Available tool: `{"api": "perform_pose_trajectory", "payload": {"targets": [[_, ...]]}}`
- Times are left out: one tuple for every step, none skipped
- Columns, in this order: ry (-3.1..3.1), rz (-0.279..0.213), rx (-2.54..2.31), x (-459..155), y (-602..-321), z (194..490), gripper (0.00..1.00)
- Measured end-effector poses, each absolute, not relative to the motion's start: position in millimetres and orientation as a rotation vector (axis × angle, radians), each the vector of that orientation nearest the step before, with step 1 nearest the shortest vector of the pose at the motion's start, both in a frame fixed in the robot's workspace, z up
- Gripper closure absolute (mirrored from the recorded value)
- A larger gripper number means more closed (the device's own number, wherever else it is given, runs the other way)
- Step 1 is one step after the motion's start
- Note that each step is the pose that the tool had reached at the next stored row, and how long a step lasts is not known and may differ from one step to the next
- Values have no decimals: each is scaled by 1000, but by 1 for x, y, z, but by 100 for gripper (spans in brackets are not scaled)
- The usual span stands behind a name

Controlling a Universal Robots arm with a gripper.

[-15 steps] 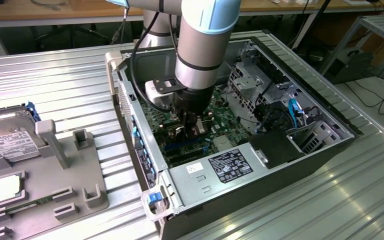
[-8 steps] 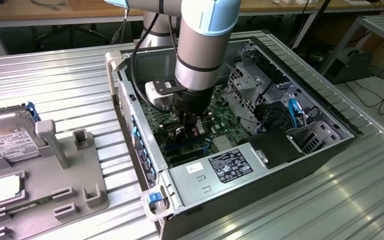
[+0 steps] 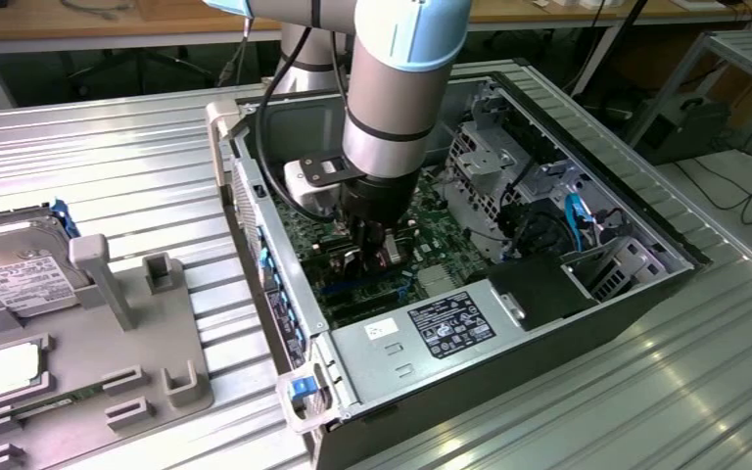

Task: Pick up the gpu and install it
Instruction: 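Insert the gpu into the slot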

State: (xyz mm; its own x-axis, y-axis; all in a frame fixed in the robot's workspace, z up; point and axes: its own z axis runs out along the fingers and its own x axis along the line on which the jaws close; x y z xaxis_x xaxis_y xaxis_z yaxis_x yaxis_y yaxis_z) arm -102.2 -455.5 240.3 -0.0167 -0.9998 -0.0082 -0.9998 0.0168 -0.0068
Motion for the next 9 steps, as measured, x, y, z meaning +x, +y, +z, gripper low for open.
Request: {"api": "perform_pose_trajectory", "payload": {"targets": [[2232,1,-2195,-102,-456,240,72],[2232,1,-2195,-102,-456,240,72],[2232,1,-2195,-102,-456,240,72],[2232,1,-2195,-102,-456,240,72],[2232,1,-2195,-102,-456,240,72],[2232,1,-2195,-102,-456,240,72],[2232,1,-2196,-102,-456,240,72],[2232,1,-2196,-102,-456,240,72],[2232,1,-2196,-102,-456,239,72]]}}
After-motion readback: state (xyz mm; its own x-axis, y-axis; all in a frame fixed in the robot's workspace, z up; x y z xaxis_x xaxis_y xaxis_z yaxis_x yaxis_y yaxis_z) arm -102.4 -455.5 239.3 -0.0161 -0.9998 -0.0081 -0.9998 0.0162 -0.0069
